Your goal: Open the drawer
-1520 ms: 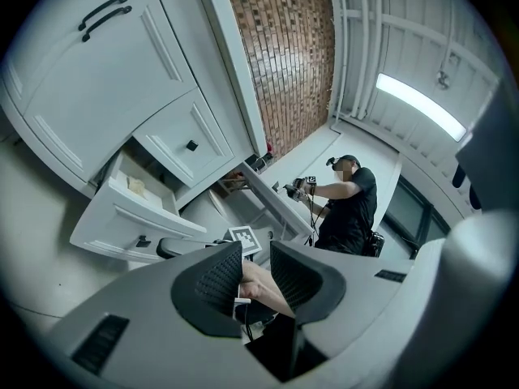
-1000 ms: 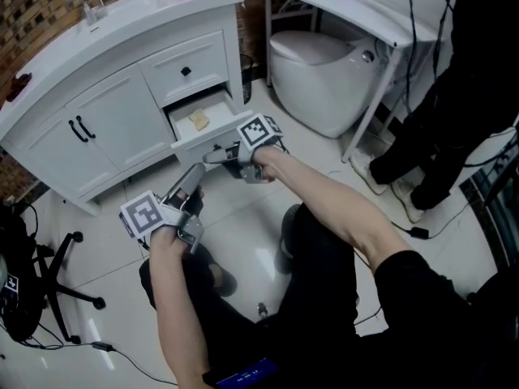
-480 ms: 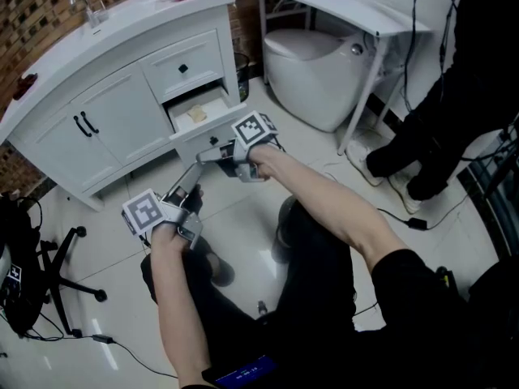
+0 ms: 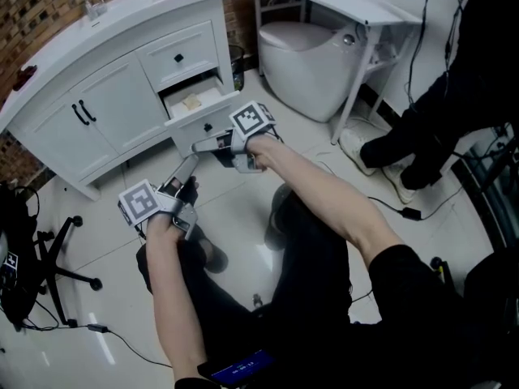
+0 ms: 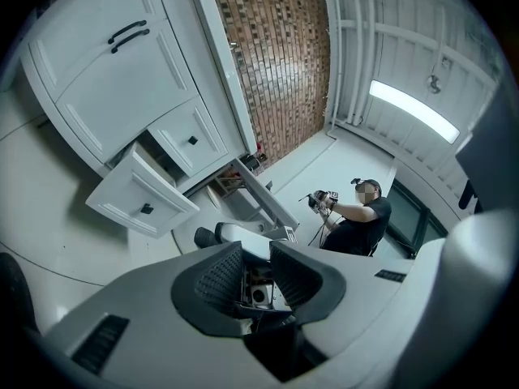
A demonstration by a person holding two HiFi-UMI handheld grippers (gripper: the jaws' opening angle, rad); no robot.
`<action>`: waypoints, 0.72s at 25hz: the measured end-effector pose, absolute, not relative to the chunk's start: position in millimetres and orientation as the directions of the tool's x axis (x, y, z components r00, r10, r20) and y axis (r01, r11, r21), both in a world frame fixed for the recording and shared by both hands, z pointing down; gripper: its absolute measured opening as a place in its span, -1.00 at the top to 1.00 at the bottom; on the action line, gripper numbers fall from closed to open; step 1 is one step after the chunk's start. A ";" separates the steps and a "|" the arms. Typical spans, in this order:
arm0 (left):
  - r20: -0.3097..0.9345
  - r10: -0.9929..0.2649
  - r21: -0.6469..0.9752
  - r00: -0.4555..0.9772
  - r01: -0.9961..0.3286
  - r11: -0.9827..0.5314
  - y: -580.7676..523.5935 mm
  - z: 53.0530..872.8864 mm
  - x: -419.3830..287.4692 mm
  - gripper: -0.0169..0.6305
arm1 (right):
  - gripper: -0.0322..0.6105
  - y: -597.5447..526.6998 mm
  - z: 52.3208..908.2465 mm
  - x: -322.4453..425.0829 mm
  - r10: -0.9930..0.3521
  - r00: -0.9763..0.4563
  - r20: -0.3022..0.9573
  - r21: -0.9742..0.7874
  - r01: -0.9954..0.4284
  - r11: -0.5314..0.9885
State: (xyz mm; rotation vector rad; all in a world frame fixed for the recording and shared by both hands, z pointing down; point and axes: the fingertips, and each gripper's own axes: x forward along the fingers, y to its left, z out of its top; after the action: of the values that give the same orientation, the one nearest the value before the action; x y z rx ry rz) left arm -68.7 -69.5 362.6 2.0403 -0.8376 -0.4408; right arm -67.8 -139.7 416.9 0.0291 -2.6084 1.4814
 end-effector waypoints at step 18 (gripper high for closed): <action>-0.029 -0.698 0.857 0.715 -0.342 -0.385 -59.2 366.7 -59.8 0.62 | 0.45 -99.5 381.7 -44.3 0.051 -0.996 0.072 -0.859 -0.036 0.511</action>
State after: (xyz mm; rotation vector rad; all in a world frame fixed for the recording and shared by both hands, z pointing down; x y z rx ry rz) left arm -59.8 -59.2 366.7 1.9979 -0.7948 -0.4878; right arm -44.3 -99.5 381.7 -0.0133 -2.6528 1.5117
